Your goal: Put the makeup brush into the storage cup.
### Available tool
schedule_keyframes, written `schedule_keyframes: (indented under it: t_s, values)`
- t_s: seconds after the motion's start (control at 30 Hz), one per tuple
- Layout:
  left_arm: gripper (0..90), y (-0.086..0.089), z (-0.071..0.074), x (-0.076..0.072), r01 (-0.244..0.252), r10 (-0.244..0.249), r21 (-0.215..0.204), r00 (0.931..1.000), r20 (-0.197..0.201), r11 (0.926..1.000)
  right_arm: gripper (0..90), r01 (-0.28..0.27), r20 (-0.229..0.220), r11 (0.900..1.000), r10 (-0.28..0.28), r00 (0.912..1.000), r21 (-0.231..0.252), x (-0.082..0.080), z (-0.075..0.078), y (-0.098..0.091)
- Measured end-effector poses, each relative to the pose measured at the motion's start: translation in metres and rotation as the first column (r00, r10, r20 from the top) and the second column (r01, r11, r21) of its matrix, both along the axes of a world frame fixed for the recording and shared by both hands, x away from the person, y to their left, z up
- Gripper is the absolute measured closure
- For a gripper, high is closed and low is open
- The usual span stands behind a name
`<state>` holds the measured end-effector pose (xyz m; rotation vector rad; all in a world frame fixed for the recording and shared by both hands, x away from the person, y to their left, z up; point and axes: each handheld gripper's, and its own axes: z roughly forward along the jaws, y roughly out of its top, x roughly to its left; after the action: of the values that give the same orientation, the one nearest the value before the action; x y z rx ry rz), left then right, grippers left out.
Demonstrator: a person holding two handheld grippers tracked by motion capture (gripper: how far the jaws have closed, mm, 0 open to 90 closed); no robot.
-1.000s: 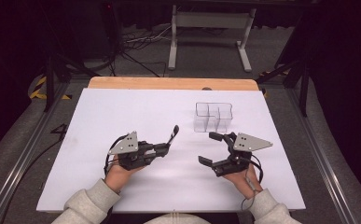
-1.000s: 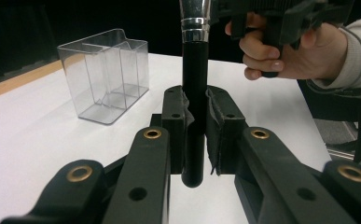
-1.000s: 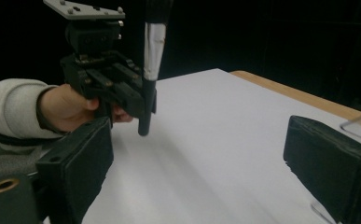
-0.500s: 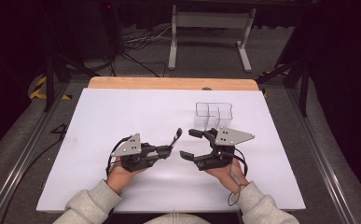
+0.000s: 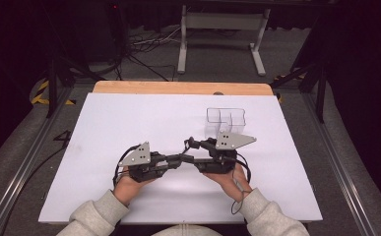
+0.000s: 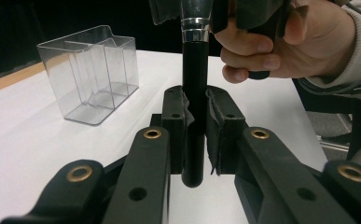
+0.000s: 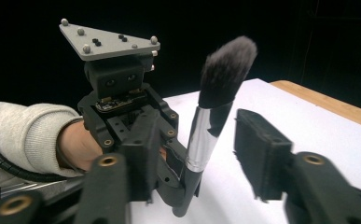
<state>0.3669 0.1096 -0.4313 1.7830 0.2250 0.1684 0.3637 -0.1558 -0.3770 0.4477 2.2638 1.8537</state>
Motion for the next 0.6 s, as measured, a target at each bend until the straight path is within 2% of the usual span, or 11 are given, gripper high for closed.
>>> schedule_keyframes:
  t_s: [0.13,0.17,0.2,0.3,0.6]
  values:
    - [78.7,-0.0002,-0.0004,0.0,0.003,-0.003,0.005,1.0,0.004,1.0,65.0,-0.007,-0.011,1.0,0.007,0.9999,-0.002,0.0005,-0.0008,0.0014]
    - [78.7,-0.0002,-0.0004,0.0,0.003,-0.003,0.005,1.0,0.004,1.0,65.0,-0.007,-0.011,1.0,0.007,0.9999,-0.002,0.0005,-0.0008,0.0014]
    - [78.7,-0.0008,-0.0006,-0.0005,0.005,-0.005,0.001,1.0,0.005,1.0,70.4,-0.004,-0.017,1.0,0.004,0.9999,-0.004,0.0005,-0.0003,0.0011]
    - [78.7,-0.0013,-0.0005,-0.0013,0.008,-0.008,0.001,0.9999,0.009,1.0,74.9,-0.004,-0.033,1.0,0.004,0.9995,0.008,0.0018,0.0002,-0.0004]
    - [78.1,-0.0008,0.0005,-0.0011,0.01,-0.01,-0.007,0.9999,0.007,0.9999,75.8,-0.012,-0.036,0.9998,0.012,0.9993,0.015,0.0019,0.0018,-0.0012]
